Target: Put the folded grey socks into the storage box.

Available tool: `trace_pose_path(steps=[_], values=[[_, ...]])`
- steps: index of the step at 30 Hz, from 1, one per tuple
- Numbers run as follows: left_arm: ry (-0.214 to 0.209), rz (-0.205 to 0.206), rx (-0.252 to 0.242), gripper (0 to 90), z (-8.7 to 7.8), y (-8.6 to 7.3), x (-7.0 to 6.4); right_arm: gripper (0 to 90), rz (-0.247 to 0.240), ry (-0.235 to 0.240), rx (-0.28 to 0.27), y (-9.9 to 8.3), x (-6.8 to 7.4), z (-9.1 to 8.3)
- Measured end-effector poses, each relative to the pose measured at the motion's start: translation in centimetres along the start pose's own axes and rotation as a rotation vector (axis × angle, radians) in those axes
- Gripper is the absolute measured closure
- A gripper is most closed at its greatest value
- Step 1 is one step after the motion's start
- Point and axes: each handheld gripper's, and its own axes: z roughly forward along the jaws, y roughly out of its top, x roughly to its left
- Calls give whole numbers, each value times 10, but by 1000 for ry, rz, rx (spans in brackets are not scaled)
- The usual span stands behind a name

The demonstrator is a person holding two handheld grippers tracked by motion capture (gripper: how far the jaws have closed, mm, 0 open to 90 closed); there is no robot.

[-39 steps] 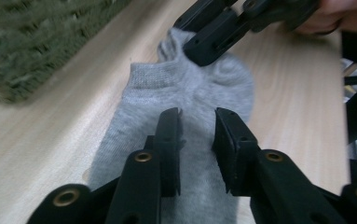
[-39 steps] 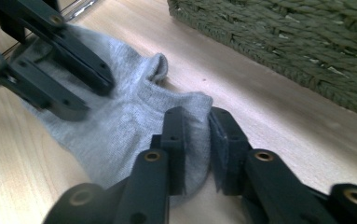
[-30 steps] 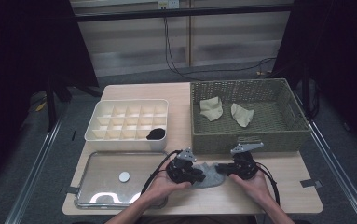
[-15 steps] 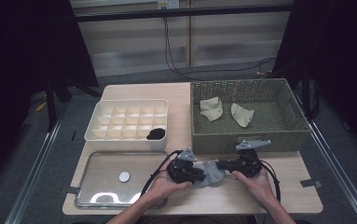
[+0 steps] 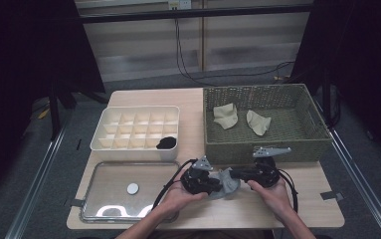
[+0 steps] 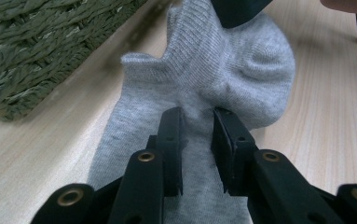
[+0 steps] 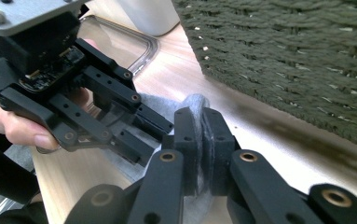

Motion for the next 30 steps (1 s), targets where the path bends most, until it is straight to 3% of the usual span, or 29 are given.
trace_pose_path(steps=[8,13,16,20,25,28,30], values=[[-12,-7,-11,691,0,4,-1,866,2,1,-10,0,1,-5],[-24,-6,-41,687,-15,5,-3,866,16,-13,-22,-6,-5,-16],[-15,21,-40,654,-26,3,-5,866,20,-29,-31,-7,-9,-24],[-4,26,-49,650,-34,0,-5,866,19,-50,-23,-12,-11,-28],[15,18,-67,651,-49,-3,1,866,26,-59,-32,-13,-14,-33],[26,16,-37,586,-50,-6,6,865,22,-56,-33,-11,-13,-32],[26,12,-44,554,-48,-10,10,864,18,-54,-32,-9,-12,-30]])
